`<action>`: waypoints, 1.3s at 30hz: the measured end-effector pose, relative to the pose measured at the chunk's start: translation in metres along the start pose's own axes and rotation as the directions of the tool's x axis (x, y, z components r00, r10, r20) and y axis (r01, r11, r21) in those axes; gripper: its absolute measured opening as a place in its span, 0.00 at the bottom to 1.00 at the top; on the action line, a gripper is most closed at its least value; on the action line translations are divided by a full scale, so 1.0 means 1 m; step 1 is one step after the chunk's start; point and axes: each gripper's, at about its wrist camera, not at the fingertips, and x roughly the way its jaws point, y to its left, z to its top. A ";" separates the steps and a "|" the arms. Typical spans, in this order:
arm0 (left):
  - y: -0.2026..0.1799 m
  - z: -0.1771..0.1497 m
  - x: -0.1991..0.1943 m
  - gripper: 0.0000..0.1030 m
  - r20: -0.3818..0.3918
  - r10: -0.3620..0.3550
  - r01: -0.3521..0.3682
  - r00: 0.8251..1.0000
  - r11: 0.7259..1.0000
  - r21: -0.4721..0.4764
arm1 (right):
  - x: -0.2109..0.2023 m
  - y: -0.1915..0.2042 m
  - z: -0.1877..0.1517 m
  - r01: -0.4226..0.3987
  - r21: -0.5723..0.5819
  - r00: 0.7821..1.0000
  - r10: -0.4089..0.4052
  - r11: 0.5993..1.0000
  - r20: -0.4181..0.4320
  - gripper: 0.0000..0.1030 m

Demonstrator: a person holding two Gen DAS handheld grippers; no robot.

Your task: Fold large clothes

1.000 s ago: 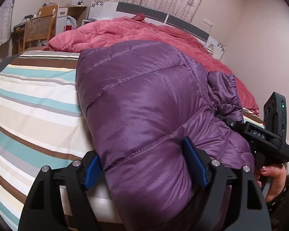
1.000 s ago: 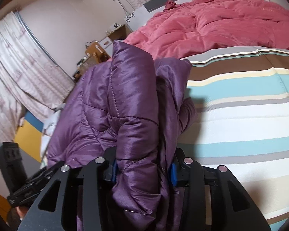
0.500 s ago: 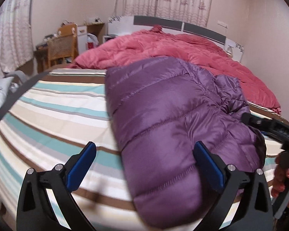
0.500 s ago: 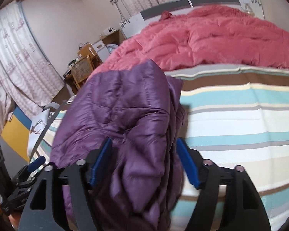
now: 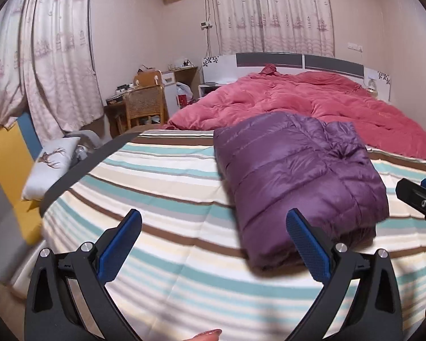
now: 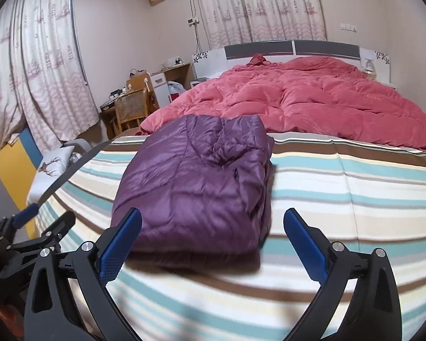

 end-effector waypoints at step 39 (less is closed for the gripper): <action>0.010 -0.022 -0.039 0.98 -0.008 -0.048 0.048 0.999 0.998 -0.045 | -0.038 0.016 -0.030 0.088 -0.074 0.996 -0.086 0.993 0.040 0.97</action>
